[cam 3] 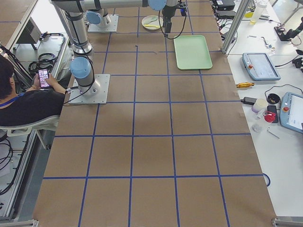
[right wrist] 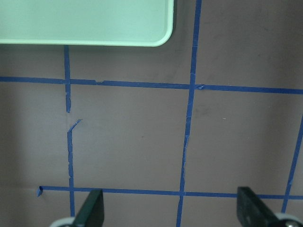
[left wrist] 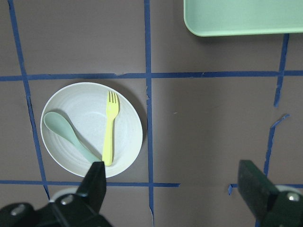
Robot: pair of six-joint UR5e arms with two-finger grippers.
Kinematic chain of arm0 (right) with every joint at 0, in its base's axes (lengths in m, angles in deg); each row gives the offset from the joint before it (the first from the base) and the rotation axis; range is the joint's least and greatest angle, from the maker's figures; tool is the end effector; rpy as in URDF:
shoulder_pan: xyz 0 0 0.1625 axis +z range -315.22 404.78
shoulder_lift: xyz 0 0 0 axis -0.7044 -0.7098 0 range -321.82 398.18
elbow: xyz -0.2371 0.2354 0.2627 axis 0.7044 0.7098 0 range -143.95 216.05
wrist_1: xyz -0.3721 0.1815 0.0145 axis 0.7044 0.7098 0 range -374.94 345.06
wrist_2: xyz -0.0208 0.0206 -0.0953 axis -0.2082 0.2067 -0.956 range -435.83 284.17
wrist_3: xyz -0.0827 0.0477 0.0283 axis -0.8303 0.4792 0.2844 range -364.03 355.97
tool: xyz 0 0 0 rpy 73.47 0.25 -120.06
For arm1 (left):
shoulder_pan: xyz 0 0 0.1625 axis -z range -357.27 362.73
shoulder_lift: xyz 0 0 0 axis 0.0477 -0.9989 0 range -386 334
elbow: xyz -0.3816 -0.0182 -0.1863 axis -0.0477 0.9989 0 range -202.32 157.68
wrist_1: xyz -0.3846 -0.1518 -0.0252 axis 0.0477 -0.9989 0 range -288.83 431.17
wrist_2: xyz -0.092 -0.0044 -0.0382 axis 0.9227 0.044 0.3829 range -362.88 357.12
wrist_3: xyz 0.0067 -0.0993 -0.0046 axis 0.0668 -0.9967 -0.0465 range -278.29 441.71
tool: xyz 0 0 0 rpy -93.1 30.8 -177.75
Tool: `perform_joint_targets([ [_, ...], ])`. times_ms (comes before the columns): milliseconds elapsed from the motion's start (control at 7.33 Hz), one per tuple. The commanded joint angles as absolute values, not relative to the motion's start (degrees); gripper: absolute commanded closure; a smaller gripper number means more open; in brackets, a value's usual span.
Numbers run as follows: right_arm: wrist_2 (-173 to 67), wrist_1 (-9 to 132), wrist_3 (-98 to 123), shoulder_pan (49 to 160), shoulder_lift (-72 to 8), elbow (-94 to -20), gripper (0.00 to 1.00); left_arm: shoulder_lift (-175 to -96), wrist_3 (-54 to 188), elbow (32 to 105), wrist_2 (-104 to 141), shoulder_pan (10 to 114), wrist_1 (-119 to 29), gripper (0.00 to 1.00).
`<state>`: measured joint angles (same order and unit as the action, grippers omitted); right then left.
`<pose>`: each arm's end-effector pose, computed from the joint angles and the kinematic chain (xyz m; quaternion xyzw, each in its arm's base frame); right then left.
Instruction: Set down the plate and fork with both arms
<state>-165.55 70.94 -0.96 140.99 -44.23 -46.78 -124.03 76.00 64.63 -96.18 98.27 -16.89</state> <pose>0.1913 -0.5223 0.4737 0.0272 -0.9988 -0.0398 0.0008 -0.1794 -0.5295 0.4448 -0.0007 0.9992 0.0235 0.0313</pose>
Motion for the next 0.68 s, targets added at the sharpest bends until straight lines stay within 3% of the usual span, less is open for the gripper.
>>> perform_joint_targets([
  [0,-165.83,67.37,-0.78,140.94,-44.27,-46.83,0.00,-123.91,75.91,64.78,-96.31,98.36,-17.34,0.00],
  [545,-165.74,67.68,-0.78,140.94,-44.18,-46.56,0.00,-123.47,75.91,64.78,-96.22,98.53,-17.34,0.00],
])
